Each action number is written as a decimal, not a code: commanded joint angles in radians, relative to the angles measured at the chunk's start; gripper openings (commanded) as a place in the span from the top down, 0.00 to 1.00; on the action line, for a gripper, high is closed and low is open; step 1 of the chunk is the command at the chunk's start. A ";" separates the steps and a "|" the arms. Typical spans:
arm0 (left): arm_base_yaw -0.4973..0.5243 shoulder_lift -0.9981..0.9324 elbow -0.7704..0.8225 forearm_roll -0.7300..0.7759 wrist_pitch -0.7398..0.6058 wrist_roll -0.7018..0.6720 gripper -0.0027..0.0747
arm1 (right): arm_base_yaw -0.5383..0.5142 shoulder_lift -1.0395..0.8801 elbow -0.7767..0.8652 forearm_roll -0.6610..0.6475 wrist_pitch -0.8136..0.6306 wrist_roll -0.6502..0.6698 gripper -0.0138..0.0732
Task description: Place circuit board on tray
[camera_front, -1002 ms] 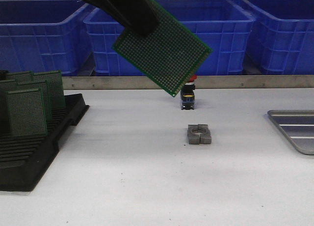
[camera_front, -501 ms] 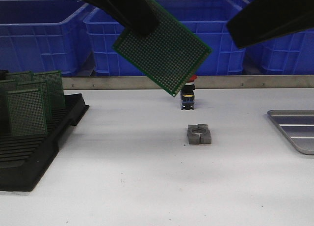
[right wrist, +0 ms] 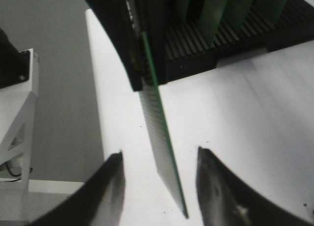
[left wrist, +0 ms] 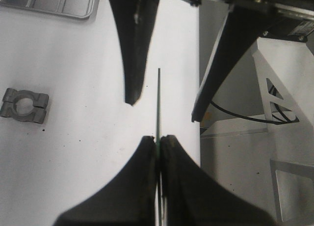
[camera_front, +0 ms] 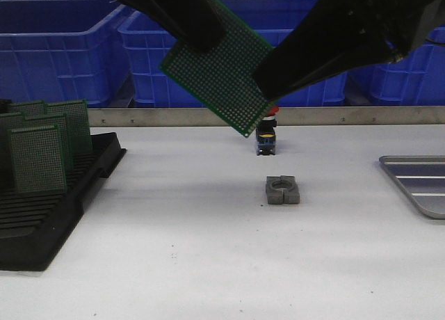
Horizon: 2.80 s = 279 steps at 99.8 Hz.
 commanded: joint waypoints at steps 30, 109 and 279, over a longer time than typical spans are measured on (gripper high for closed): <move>-0.007 -0.045 -0.029 -0.059 0.049 0.002 0.59 | -0.001 -0.011 -0.036 0.061 0.074 0.011 0.92; -0.006 -0.045 -0.060 0.131 -0.133 0.003 0.34 | -0.361 0.070 -0.035 -0.286 -0.287 0.846 0.92; 0.289 0.122 -0.021 0.533 -0.141 -0.006 0.34 | -0.443 0.206 -0.038 -0.301 -0.541 0.833 0.10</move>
